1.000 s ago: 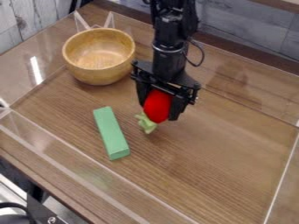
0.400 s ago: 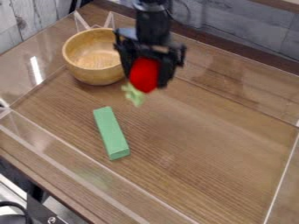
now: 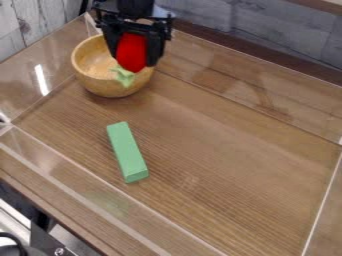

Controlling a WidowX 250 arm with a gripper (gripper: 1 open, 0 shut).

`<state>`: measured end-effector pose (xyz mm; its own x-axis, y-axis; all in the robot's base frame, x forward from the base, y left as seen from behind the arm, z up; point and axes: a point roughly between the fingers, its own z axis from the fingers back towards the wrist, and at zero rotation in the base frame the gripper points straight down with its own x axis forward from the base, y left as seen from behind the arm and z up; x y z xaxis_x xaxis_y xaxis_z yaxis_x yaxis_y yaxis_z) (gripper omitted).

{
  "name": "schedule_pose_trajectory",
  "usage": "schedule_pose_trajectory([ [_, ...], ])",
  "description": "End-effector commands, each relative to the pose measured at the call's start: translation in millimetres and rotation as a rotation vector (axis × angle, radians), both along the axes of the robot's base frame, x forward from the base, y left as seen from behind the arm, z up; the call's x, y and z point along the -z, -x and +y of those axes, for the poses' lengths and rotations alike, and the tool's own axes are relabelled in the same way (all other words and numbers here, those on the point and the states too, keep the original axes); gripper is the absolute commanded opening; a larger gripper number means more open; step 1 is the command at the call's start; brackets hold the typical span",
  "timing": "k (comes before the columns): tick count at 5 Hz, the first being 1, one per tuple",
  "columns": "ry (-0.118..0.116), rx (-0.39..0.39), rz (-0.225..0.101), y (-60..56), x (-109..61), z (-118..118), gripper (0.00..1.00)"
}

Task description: Move the red fruit to the left

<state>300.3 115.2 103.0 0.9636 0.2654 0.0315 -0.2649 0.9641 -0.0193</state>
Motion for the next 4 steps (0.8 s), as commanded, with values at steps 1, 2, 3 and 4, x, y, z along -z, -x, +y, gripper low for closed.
schedule_pose_trajectory([
  [1,-0.030,-0.030,-0.059,-16.2,-16.7,22.0,0.00],
  [2,-0.029,-0.038,-0.055,-23.5,-12.0,30.7,0.00],
  [3,-0.027,-0.010,-0.051,-23.4,-3.4,37.4,0.00],
  [4,-0.025,0.013,-0.048,-23.4,4.7,44.1,0.00],
])
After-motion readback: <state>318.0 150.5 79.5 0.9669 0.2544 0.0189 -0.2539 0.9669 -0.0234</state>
